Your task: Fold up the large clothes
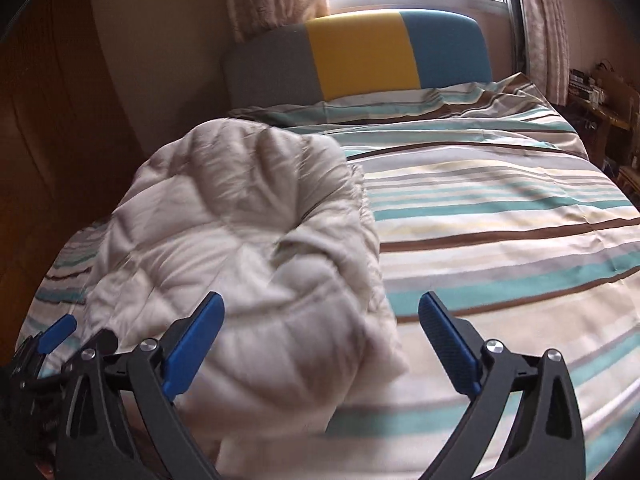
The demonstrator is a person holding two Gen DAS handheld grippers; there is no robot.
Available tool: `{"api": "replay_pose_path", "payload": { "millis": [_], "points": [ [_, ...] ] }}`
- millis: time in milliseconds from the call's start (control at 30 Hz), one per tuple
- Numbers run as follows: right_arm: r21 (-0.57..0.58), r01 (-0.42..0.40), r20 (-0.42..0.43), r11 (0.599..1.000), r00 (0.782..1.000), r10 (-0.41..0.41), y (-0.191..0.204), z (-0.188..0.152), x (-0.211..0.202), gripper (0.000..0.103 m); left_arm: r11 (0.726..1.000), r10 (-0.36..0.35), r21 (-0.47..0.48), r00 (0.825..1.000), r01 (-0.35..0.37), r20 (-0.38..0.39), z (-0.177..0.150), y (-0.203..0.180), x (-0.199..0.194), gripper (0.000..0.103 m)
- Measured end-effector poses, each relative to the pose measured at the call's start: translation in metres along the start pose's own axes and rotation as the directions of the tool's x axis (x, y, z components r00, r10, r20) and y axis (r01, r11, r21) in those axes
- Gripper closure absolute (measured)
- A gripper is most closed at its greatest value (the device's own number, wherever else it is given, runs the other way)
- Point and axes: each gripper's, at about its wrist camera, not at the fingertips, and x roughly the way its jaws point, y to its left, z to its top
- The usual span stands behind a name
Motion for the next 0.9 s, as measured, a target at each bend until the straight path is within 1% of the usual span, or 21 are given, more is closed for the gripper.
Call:
{"api": "replay_pose_path", "payload": {
  "millis": [133, 233, 267, 367, 533, 633, 700, 900],
  "points": [
    [-0.067, 0.001, 0.000, 0.998, 1.000, -0.001, 0.016, -0.016, -0.029, 0.002, 0.998, 0.006, -0.057, 1.000, -0.005, 0.021, -0.014, 0.013, -0.034, 0.003],
    [-0.081, -0.007, 0.001, 0.997, 1.000, 0.007, 0.023, -0.026, -0.048, 0.002, 0.996, 0.061, -0.065, 0.998, -0.059, 0.032, -0.021, 0.016, -0.058, 0.003],
    [-0.087, -0.014, 0.002, 0.996, 1.000, 0.014, 0.026, -0.030, -0.057, 0.002, 0.995, 0.075, -0.065, 0.996, -0.073, 0.042, -0.024, 0.017, -0.066, 0.003],
    [-0.106, 0.000, 0.017, 0.994, 1.000, 0.002, 0.035, -0.038, -0.078, 0.002, 0.993, 0.108, -0.061, 0.991, -0.103, 0.081, -0.032, 0.013, -0.095, 0.003],
    [-0.140, -0.001, 0.040, 0.990, 0.999, 0.007, 0.051, -0.048, -0.111, 0.002, 0.984, 0.173, -0.061, 0.980, -0.168, 0.098, -0.037, 0.013, -0.124, 0.003],
    [-0.160, 0.016, 0.055, 0.987, 0.998, -0.008, 0.058, -0.053, -0.127, 0.002, 0.984, 0.169, -0.077, 0.982, -0.163, 0.086, -0.039, 0.014, -0.139, 0.003],
    [-0.163, 0.012, 0.064, 0.987, 0.998, -0.002, 0.060, -0.055, -0.137, 0.002, 0.984, 0.164, -0.089, 0.983, -0.157, 0.084, -0.042, 0.016, -0.147, 0.003],
    [-0.174, 0.021, 0.085, 0.984, 0.996, -0.006, 0.062, -0.059, -0.151, 0.002, 0.983, 0.166, -0.095, 0.982, -0.157, 0.095, -0.044, 0.014, -0.157, 0.003]
  ]
}}
